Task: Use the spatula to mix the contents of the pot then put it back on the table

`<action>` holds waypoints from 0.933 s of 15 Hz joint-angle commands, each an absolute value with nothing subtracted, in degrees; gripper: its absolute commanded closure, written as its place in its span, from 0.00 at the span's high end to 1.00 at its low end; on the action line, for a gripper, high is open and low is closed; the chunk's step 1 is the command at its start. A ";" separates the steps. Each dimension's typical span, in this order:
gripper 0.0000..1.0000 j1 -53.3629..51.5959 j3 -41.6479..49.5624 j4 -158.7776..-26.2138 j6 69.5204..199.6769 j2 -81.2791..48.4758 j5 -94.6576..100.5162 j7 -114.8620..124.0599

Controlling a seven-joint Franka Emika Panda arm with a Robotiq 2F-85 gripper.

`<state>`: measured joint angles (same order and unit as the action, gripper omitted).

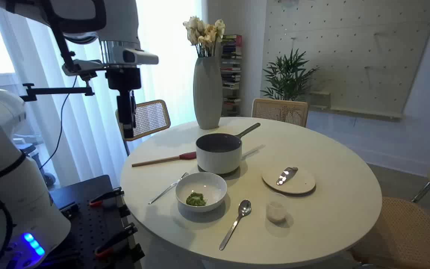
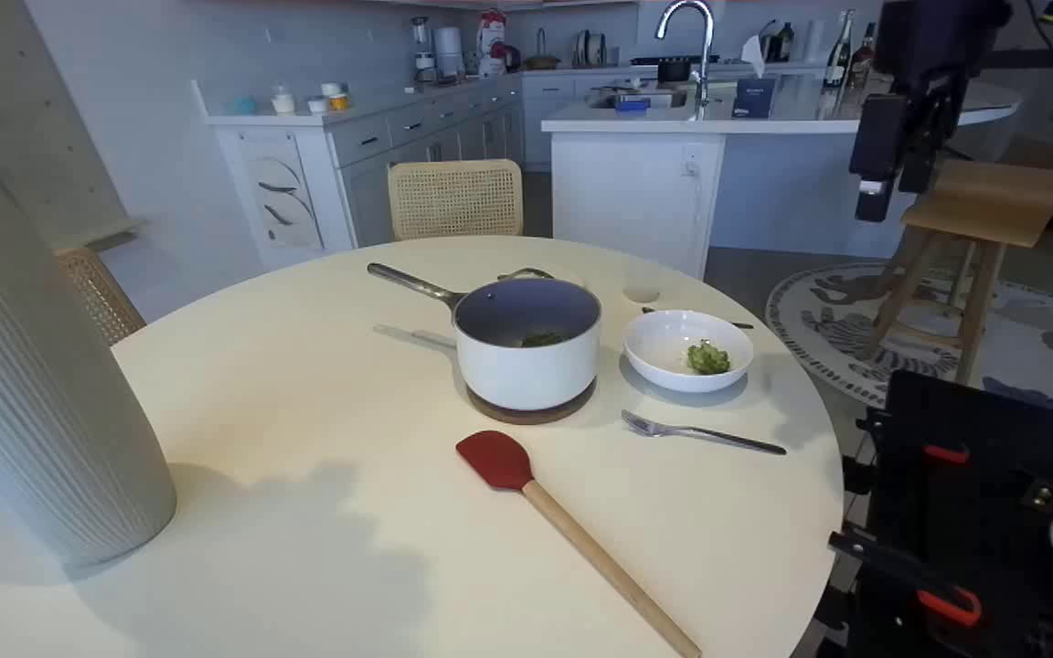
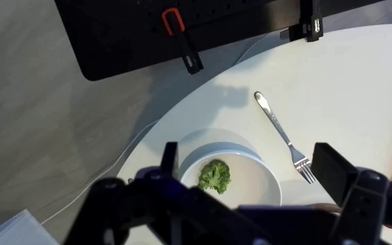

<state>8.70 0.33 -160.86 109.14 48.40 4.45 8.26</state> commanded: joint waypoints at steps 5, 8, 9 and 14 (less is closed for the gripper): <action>1.00 8.43 0.59 -161.30 109.00 47.89 4.64 8.42; 1.00 8.43 0.59 -161.30 109.00 47.89 4.64 8.42; 1.00 7.93 0.11 -160.99 110.50 46.00 4.31 8.84; 1.00 4.64 -2.80 -157.67 120.05 35.44 1.43 11.85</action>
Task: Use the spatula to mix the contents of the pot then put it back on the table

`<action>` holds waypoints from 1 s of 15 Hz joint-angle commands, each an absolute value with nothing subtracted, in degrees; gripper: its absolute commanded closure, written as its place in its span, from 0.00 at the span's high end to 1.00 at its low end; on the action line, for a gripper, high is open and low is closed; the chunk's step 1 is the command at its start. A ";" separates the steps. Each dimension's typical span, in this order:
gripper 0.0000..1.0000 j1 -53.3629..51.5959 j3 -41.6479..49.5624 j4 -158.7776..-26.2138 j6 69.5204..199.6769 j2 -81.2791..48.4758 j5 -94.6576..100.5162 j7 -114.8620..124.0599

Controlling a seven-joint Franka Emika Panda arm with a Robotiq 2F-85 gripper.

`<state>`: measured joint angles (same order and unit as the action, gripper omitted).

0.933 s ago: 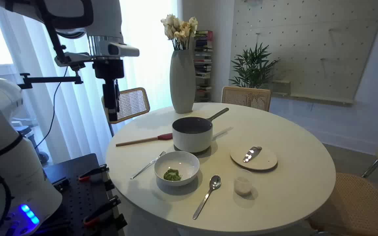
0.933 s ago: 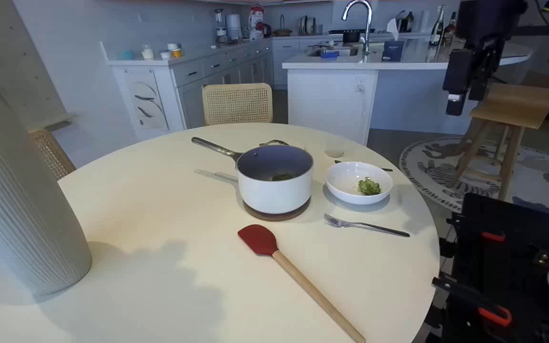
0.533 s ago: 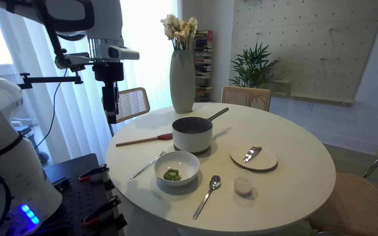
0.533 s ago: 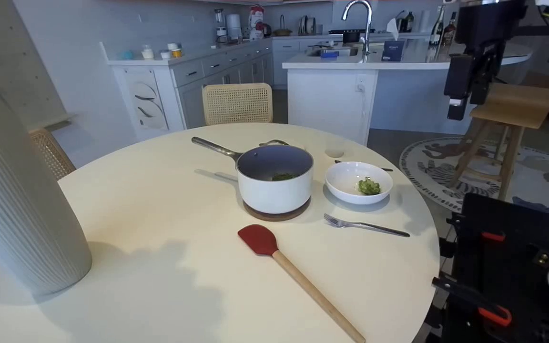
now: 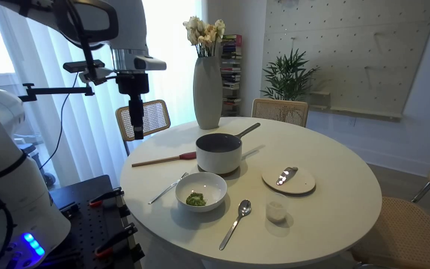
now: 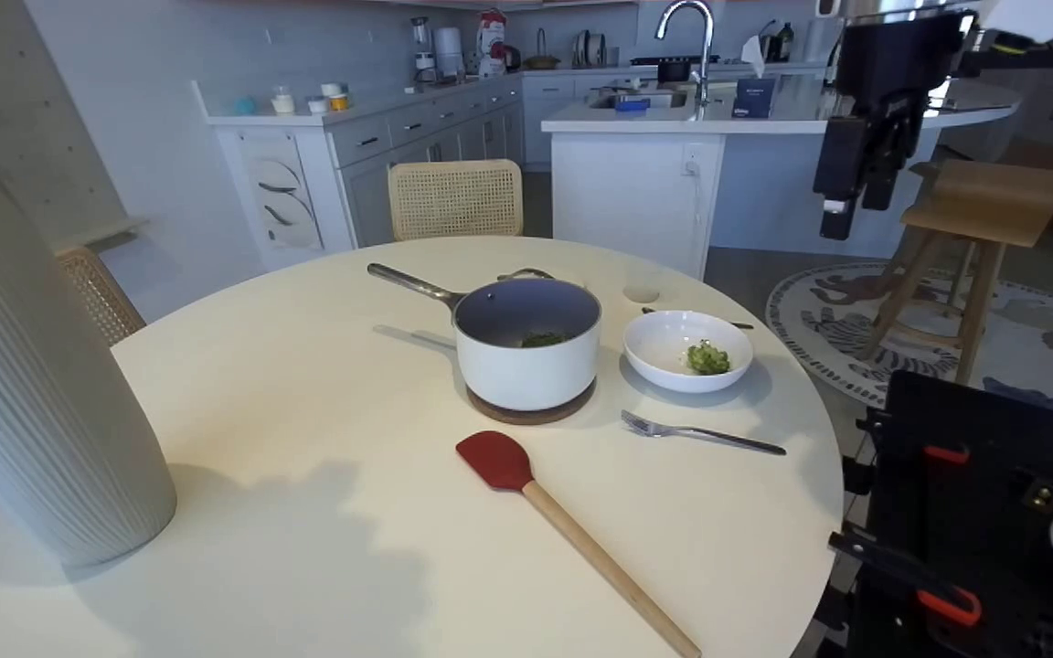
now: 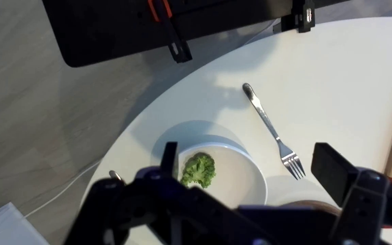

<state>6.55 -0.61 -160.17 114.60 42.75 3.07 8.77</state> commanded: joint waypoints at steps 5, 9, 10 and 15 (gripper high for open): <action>1.00 -0.57 -4.71 -154.48 123.13 28.23 -5.76 14.94; 1.00 -5.06 -6.70 -155.63 123.74 28.26 -11.39 15.61; 1.00 -5.89 -7.47 -155.65 124.00 28.17 -12.26 16.12; 1.00 -8.89 -13.30 -155.66 127.37 27.01 -14.05 22.75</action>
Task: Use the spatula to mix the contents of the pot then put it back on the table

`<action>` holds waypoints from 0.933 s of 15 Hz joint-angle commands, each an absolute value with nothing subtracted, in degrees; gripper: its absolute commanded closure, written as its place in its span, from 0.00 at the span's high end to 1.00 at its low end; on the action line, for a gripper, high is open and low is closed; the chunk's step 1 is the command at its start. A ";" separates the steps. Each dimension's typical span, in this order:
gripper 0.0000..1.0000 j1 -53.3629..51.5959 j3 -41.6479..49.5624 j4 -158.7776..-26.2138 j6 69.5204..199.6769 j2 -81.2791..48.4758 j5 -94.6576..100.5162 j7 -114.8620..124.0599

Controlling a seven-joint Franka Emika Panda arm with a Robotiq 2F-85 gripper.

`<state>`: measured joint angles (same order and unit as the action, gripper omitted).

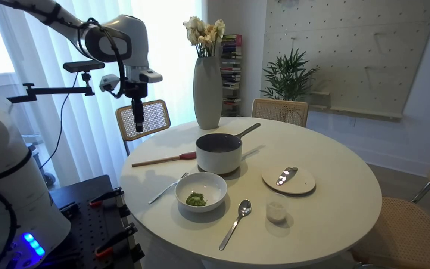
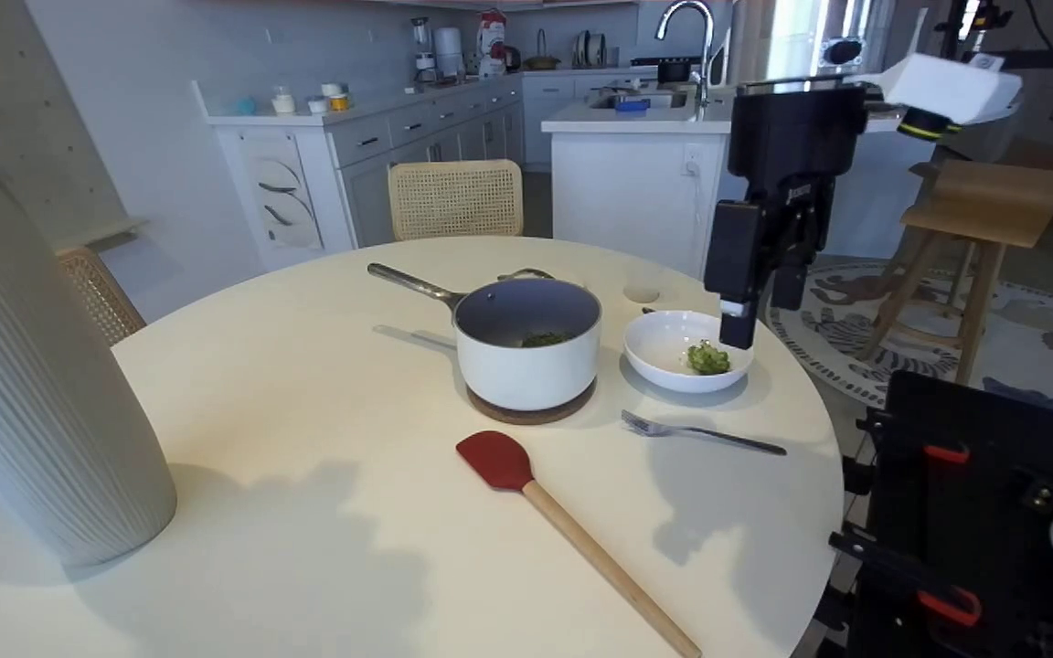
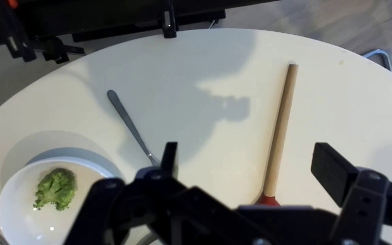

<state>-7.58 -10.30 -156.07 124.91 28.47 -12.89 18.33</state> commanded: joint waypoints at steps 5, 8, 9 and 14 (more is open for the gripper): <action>1.00 -10.86 -19.30 -155.38 132.48 21.30 -14.13 31.55; 1.00 -10.96 -22.28 -155.17 138.25 16.17 -12.81 37.11; 1.00 -11.06 -22.79 -155.08 140.07 14.30 -12.23 38.45; 1.00 -11.96 -23.29 -154.20 146.45 5.63 -8.32 44.07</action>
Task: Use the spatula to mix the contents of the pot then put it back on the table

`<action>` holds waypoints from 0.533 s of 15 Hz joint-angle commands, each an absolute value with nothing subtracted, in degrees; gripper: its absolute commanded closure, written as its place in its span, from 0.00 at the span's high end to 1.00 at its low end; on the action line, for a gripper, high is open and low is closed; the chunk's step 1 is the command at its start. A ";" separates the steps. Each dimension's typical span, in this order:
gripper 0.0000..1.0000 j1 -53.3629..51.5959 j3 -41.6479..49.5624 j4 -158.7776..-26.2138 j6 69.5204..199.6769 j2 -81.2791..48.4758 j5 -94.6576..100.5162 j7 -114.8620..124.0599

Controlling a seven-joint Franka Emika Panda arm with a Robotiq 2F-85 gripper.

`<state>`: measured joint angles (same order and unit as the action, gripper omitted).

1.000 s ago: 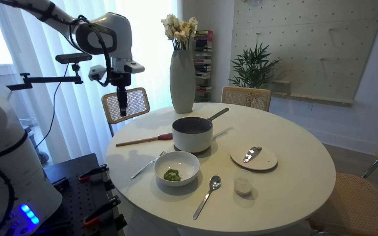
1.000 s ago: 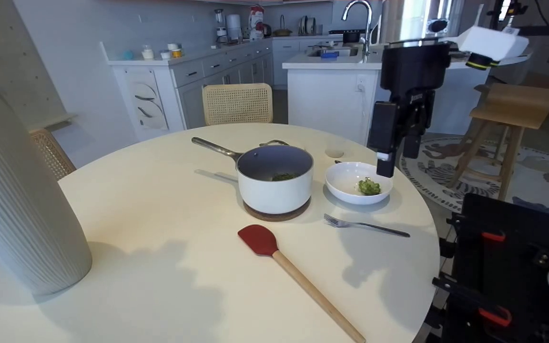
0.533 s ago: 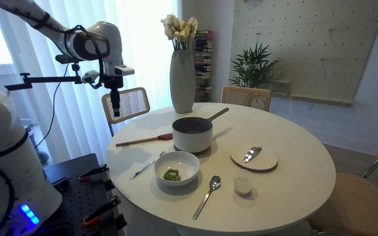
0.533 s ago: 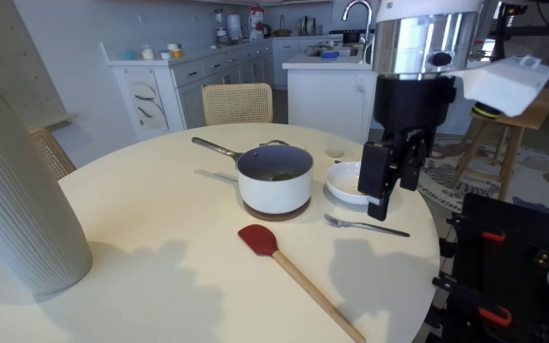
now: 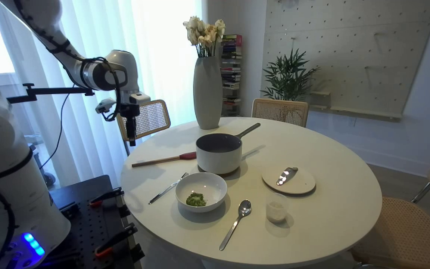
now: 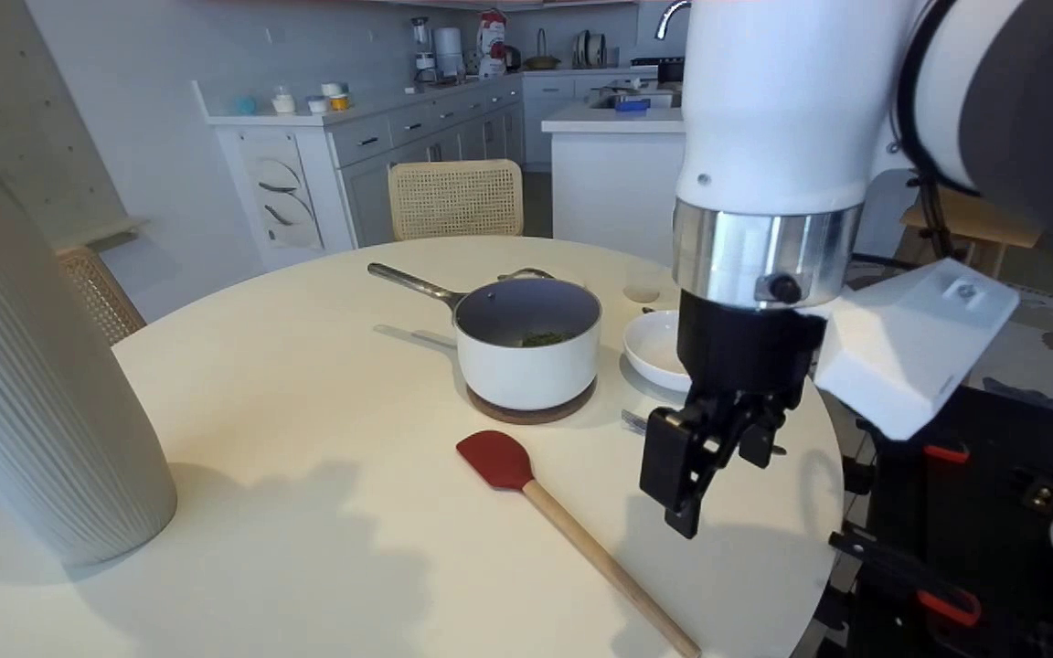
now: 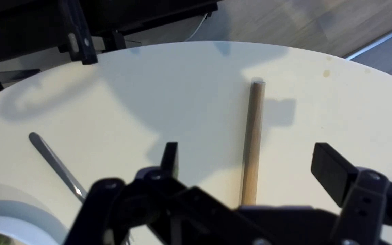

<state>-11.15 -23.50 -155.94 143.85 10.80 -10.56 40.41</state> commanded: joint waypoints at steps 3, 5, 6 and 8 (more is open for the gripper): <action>1.00 -13.11 -22.49 -153.93 148.95 1.81 -6.93 44.95; 1.00 -13.93 -22.11 -153.54 150.19 -0.47 -5.76 46.00; 1.00 -14.40 -21.85 -153.35 150.62 -1.39 -5.05 46.43; 1.00 -15.33 -21.17 -153.12 151.60 -2.88 -3.36 47.77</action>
<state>-13.42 -22.64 -154.58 150.03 0.07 -6.03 44.54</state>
